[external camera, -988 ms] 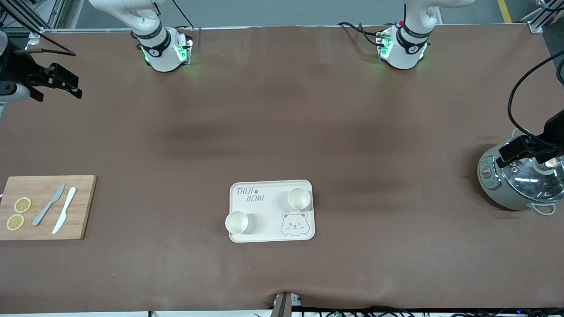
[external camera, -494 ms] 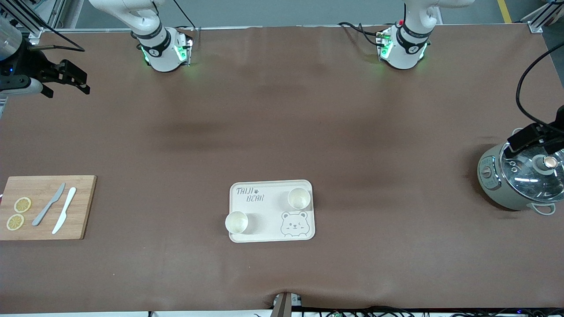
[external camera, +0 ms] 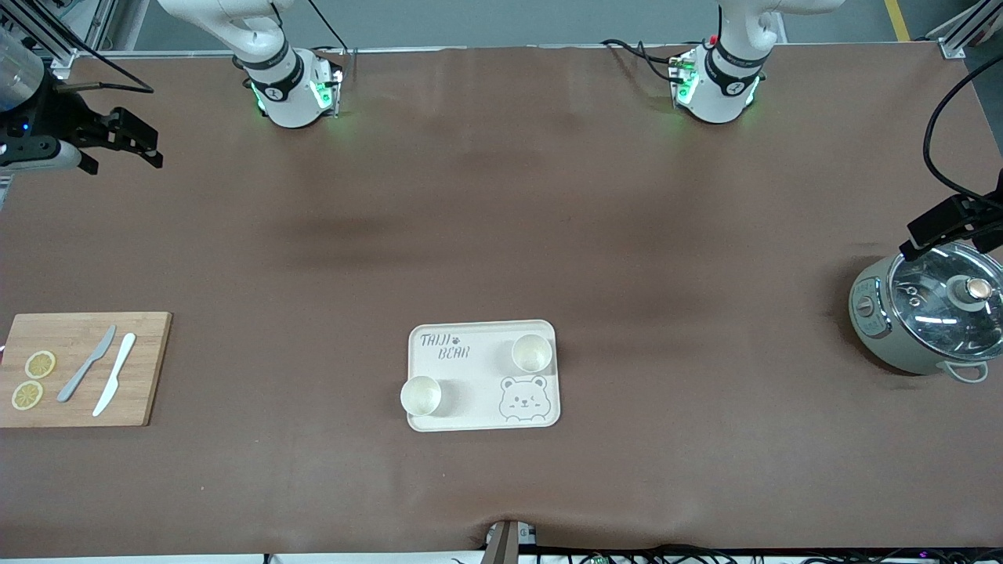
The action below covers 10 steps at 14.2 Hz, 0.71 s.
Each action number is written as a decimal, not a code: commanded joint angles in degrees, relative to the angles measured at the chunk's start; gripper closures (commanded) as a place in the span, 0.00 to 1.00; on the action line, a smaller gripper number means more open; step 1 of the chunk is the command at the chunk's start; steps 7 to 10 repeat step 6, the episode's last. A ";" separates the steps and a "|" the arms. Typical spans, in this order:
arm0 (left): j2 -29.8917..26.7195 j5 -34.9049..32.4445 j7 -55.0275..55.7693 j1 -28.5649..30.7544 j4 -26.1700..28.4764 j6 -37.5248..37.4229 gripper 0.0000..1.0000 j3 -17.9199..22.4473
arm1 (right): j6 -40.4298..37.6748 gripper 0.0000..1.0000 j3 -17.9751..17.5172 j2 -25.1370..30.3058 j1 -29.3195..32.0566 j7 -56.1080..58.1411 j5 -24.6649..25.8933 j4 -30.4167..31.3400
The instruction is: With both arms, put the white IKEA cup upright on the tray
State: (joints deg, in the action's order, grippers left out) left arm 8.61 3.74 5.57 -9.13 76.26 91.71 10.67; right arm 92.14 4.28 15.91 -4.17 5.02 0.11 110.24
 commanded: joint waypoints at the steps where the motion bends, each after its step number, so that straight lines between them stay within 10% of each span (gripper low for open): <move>1: -0.35 -1.71 0.76 -0.36 0.12 -0.66 0.00 -0.21 | -0.12 0.00 -0.33 1.67 0.75 0.70 0.15 1.47; 10: -0.27 -1.72 0.76 -0.36 0.12 -0.66 0.00 -0.30 | 3.39 0.00 -0.42 0.53 0.40 -0.09 0.24 1.29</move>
